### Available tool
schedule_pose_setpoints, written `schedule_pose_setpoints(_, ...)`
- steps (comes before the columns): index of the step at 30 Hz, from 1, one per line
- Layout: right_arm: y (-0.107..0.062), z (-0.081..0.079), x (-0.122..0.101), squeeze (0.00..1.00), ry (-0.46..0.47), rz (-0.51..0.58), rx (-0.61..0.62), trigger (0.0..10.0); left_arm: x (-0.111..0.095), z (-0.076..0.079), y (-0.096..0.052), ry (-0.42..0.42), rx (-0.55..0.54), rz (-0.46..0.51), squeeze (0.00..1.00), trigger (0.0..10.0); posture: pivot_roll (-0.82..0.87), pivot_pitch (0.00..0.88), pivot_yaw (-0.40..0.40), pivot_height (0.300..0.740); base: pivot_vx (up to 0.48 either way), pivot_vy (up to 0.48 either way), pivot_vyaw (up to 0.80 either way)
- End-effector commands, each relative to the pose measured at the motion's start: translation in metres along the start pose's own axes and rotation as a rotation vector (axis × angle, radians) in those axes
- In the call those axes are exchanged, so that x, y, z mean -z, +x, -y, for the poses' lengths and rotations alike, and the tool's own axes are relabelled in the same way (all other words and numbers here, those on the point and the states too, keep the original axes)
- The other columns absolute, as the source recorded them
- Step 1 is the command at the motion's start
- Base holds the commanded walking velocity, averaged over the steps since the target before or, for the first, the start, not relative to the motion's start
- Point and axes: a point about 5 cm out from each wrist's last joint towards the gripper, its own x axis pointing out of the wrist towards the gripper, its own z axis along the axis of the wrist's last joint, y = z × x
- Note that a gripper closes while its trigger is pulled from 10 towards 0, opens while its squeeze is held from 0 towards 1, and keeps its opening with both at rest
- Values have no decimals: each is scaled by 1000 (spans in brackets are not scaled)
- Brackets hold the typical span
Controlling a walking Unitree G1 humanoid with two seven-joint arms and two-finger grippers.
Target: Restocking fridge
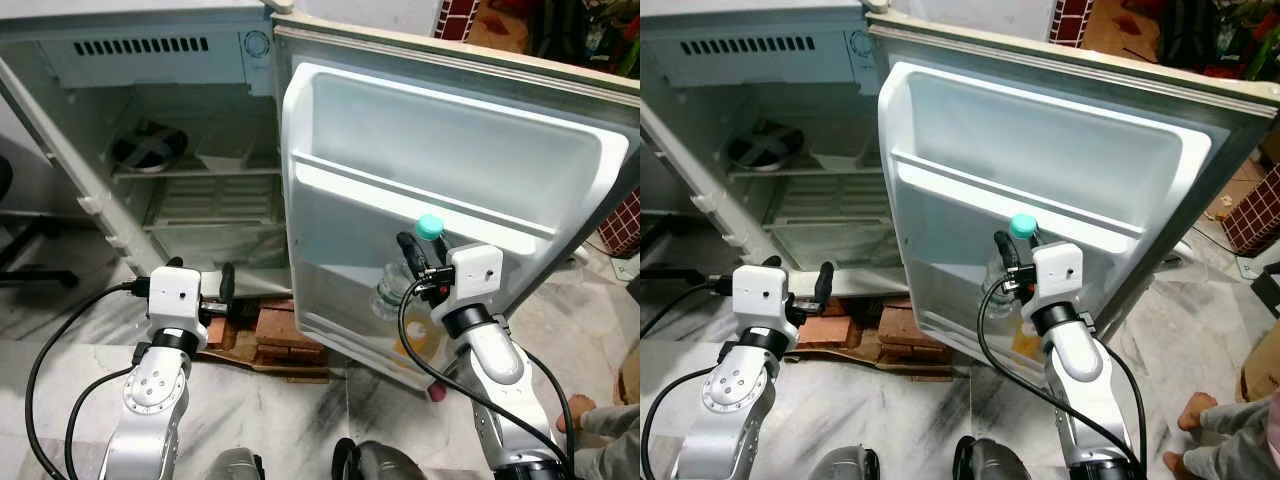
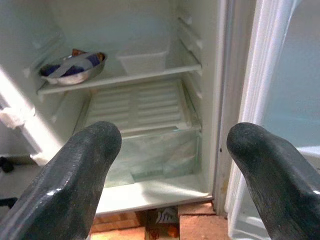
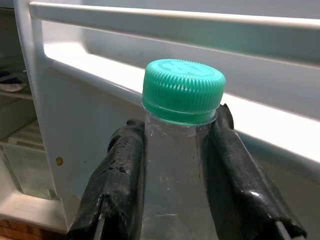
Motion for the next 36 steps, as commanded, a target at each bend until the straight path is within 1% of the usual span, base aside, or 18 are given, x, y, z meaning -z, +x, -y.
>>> schedule_pose_setpoints(1,-4,2,7,0,17,-41,11,10000,-2,-3,-2,2,-8,2,0,10000,49,125,-5,740,0,0,0)
schedule_pose_setpoints(5,-5,2,8,0,27,-44,8,10000,-1,-4,-3,4,-8,-1,0,10000,48,126,-5,740,0,0,0)
schedule_pose_setpoints(10,-5,3,8,0,30,-43,8,10000,-2,-4,-3,5,-6,0,0,10000,47,127,-5,711,0,0,0)
schedule_pose_setpoints(12,-5,3,8,0,30,-44,7,10000,-2,-4,-3,6,-6,-1,0,10000,48,126,-5,691,0,0,0)
schedule_pose_setpoints(16,-6,3,8,0,34,-43,5,10000,-1,-3,-3,7,-8,-1,0,10000,49,126,-5,666,0,0,0)
schedule_pose_setpoints(18,-5,2,6,0,43,-25,-3,10000,-1,-3,-3,7,-8,0,0,10000,49,125,-6,657,0,0,0)
schedule_pose_setpoints(22,-3,1,2,0,55,-5,-6,10000,-2,-3,-3,7,-8,0,0,10000,50,125,-5,657,0,0,0)
schedule_pose_setpoints(25,5,-5,-14,0,110,42,-42,10000,-2,-4,-3,8,-9,1,0,10000,47,125,-5,657,0,0,0)
schedule_pose_setpoints(26,8,-10,-22,0,136,63,-82,10000,-2,-4,-3,8,-10,0,0,10000,45,125,-6,657,0,0,0)
schedule_pose_setpoints(28,10,-15,-25,0,147,69,-118,10000,-1,-3,-2,8,-9,-2,0,10000,44,124,-6,657,0,0,0)
schedule_pose_setpoints(31,6,-25,-14,0,166,8,-199,10000,-2,-1,-1,8,-6,0,0,10000,47,126,-7,657,0,0,0)
schedule_pose_setpoints(32,6,-25,-14,0,166,8,-199,10000,-2,-1,-1,8,-6,0,0,10000,47,126,-7,657,0,0,0)
schedule_pose_setpoints(33,-1,-30,-7,0,149,-28,-250,10000,-2,-1,-1,8,-8,1,0,10000,47,127,-7,657,0,0,0)
schedule_pose_setpoints(36,-7,-32,-2,0,137,-51,-251,10000,-2,-2,-2,7,-12,-2,0,10000,46,129,-7,657,0,0,0)
